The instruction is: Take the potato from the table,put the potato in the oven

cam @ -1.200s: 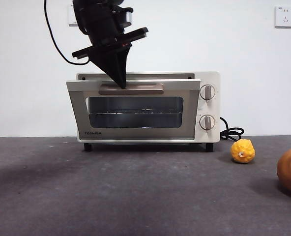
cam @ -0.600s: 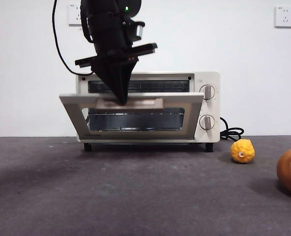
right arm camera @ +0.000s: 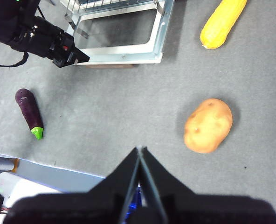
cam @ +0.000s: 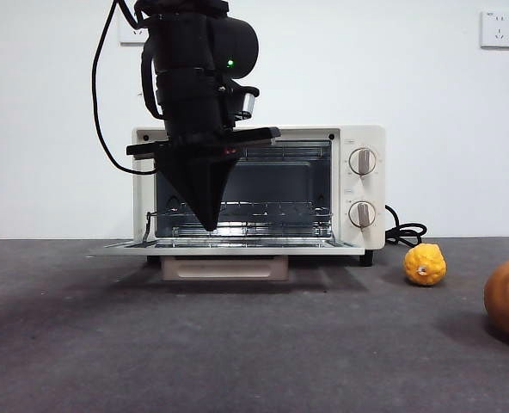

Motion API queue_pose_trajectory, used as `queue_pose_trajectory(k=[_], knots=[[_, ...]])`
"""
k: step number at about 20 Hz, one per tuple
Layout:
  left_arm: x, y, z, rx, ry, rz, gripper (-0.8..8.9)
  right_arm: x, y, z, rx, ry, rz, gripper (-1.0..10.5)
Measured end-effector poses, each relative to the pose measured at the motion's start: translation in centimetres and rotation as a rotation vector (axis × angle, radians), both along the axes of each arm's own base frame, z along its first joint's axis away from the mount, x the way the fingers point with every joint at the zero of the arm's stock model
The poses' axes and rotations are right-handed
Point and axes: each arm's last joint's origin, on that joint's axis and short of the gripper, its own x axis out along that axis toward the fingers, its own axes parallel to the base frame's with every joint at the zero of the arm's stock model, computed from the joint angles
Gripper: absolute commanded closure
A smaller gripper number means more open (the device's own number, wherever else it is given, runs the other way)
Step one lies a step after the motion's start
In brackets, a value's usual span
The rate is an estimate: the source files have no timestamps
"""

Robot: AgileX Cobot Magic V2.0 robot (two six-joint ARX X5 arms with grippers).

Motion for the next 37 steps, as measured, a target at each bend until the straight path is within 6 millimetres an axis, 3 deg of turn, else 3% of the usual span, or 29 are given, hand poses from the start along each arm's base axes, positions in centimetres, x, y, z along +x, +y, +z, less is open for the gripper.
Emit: queue_pose_trajectory(k=[5,7,10,13,17,19,21,27,31,37], knots=[[-1.1,-0.7,0.2,0.022,0.031,-0.03,8.2,0.0,0.0,0.0,0.0,0.001,0.001,9.5],[-2.2,-1.1,1.6,0.001,0.001,-0.053,8.2,0.0,0.0,0.0,0.0,0.001,0.0,9.5],[-4.8,-0.6,6.4,-0.072,-0.096,-0.085,8.2,0.2,0.0,-0.1,-0.002,0.018,0.003,9.5],[-7.6,1.2,10.8,-0.13,-0.169,-0.097,8.2,0.8,0.0,-0.5,-0.008,0.06,0.012,9.4],[-12.2,5.0,16.6,-0.222,-0.292,-0.096,8.2,1.5,0.0,-0.8,-0.014,0.086,0.022,9.3],[-15.1,7.5,19.2,-0.271,-0.361,-0.094,8.2,1.5,0.0,-0.9,-0.015,0.102,0.024,7.9],[-17.6,9.6,20.8,-0.294,-0.399,-0.091,8.2,1.8,0.0,-1.0,-0.014,0.115,0.024,7.5],[-23.5,14.7,23.6,-0.339,-0.553,-0.052,8.2,4.1,-0.2,-2.1,-0.011,0.234,-0.024,7.5],[-26.1,16.8,24.5,-0.393,-0.622,-0.048,8.2,6.0,0.4,-4.4,-0.043,0.359,-0.042,7.5],[-28.5,19.0,22.2,-0.384,-0.63,-0.035,8.2,7.9,2.9,-7.2,-0.081,0.276,-0.011,7.5]])
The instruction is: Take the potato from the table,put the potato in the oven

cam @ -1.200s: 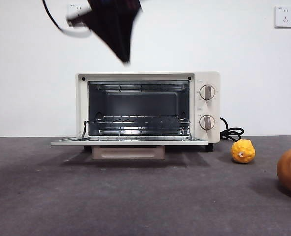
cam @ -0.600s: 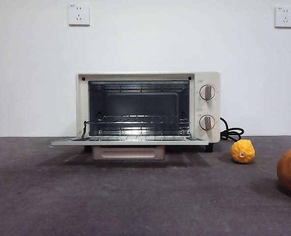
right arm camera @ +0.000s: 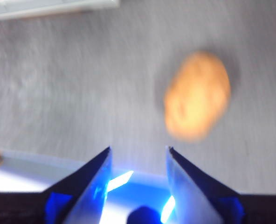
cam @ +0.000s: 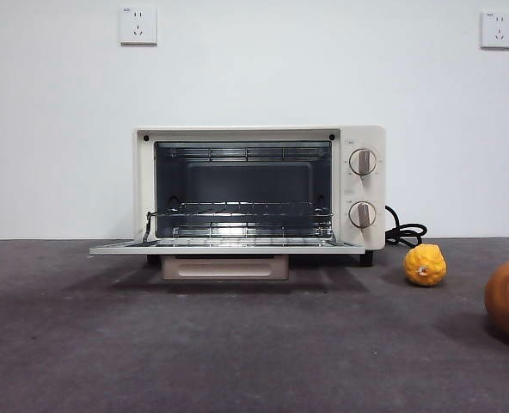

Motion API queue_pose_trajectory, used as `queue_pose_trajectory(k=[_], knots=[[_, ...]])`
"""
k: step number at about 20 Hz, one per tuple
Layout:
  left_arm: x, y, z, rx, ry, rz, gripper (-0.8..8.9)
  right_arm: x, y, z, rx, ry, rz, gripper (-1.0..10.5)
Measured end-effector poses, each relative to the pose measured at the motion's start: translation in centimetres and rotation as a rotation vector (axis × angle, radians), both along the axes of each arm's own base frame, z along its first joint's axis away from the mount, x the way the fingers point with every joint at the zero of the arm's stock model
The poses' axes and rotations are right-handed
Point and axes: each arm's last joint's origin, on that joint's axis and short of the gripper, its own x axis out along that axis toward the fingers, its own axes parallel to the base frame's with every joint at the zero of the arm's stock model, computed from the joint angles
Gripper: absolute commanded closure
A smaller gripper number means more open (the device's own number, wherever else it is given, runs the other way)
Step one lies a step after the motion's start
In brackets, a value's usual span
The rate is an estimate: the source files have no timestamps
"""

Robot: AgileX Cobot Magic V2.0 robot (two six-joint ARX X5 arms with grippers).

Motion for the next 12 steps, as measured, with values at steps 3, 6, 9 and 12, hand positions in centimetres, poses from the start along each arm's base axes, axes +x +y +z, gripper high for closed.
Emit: queue_pose_trajectory(k=[3,6,9,12], knots=[[-0.6,0.7,-1.8,0.029,0.011,0.058,8.2,0.2,0.5,-0.2,-0.035,-0.01,-0.057,7.5],[-0.8,1.0,-3.4,0.051,0.032,0.093,8.2,0.4,0.6,-0.4,-0.077,0.006,-0.126,7.3],[-0.8,1.0,-4.3,0.056,0.058,0.103,8.2,1.0,0.9,-1.2,-0.086,0.077,-0.162,5.5],[-1.0,1.1,-4.3,0.044,0.056,0.109,8.2,2.7,1.8,-3.1,-0.103,0.188,-0.181,3.7]])
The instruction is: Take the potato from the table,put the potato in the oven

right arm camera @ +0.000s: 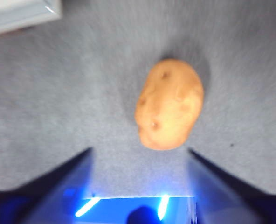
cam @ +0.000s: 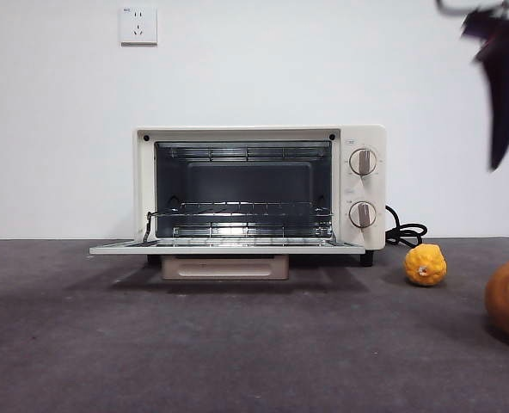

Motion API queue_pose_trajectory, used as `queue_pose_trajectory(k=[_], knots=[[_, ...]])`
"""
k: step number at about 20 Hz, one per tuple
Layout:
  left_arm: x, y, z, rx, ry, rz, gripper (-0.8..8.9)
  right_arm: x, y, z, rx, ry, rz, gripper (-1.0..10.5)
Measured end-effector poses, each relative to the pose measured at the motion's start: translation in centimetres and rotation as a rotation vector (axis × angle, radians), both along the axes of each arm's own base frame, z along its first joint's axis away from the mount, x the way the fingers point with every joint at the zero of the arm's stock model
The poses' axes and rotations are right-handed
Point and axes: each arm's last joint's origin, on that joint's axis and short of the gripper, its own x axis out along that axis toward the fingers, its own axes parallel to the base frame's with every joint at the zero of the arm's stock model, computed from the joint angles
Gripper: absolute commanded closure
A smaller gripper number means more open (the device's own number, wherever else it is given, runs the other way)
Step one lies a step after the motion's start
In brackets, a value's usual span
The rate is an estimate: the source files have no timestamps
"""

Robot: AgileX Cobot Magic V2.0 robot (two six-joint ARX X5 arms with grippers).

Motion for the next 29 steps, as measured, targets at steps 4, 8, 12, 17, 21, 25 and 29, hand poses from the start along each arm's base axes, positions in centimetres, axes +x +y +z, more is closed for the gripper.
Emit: queue_pose_trajectory(k=[4,8,12,17,21,25,29], knots=[[0.0,0.0,0.0,-0.003,-0.001,0.002,8.2,2.0,1.1,-2.8,-0.11,0.101,-0.056,3.7],[-0.1,0.1,0.0,-0.004,-0.002,0.001,8.2,3.4,1.7,-4.7,-0.153,0.127,-0.081,3.8],[-0.1,0.1,0.0,0.002,-0.004,-0.003,8.19,4.4,2.0,-5.7,-0.149,0.13,-0.101,3.8],[-0.1,0.1,0.0,0.01,-0.008,-0.01,8.19,5.3,2.2,-8.0,-0.175,0.206,-0.103,4.8],[-0.1,0.1,0.0,0.022,-0.013,-0.019,8.2,5.4,2.3,-8.4,-0.17,0.223,-0.1,9.5],[-0.1,0.1,0.0,0.023,-0.014,-0.021,8.2,5.3,2.6,-8.3,-0.123,0.238,-0.079,9.5],[-0.1,0.1,0.0,0.025,-0.016,-0.022,8.19,4.4,4.6,-5.3,-0.045,0.142,0.01,9.5]])
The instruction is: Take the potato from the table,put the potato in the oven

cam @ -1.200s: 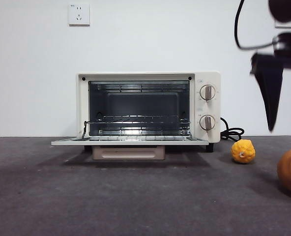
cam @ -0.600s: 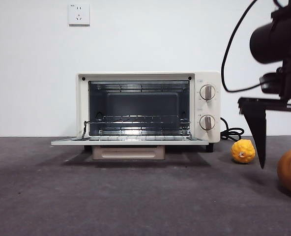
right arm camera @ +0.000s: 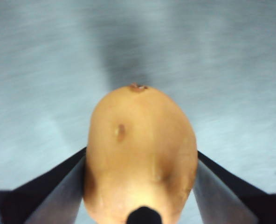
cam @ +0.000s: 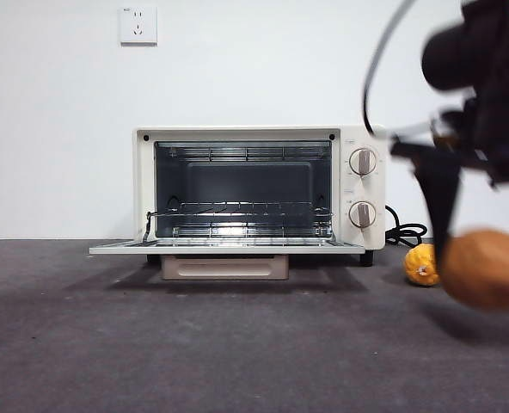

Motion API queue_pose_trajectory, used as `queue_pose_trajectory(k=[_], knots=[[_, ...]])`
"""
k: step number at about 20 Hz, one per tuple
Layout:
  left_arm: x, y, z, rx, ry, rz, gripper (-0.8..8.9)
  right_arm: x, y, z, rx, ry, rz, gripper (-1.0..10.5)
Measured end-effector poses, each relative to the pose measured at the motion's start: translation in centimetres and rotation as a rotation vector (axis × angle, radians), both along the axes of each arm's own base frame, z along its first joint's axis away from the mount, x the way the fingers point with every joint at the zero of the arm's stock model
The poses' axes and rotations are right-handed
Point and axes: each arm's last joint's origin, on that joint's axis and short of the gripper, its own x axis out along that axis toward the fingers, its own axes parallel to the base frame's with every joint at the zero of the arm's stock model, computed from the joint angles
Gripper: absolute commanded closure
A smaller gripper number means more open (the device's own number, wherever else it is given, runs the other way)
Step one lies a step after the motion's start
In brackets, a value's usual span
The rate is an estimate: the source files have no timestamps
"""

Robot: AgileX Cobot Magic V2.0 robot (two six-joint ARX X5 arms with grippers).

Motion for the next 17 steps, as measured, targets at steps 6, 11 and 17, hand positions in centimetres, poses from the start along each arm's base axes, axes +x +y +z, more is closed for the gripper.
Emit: queue_pose_trajectory(k=[6,11,17], knots=[[0.0,0.0,0.0,0.029,-0.013,-0.023,8.19,1.4,4.5,9.2,0.233,-0.434,0.132,9.5],[0.0,0.0,0.0,0.031,-0.014,-0.025,8.19,3.0,7.0,12.2,0.351,-0.649,0.174,9.5],[0.0,0.0,0.0,0.035,-0.018,-0.018,8.19,6.4,9.5,8.2,0.353,-0.646,0.182,9.5]])
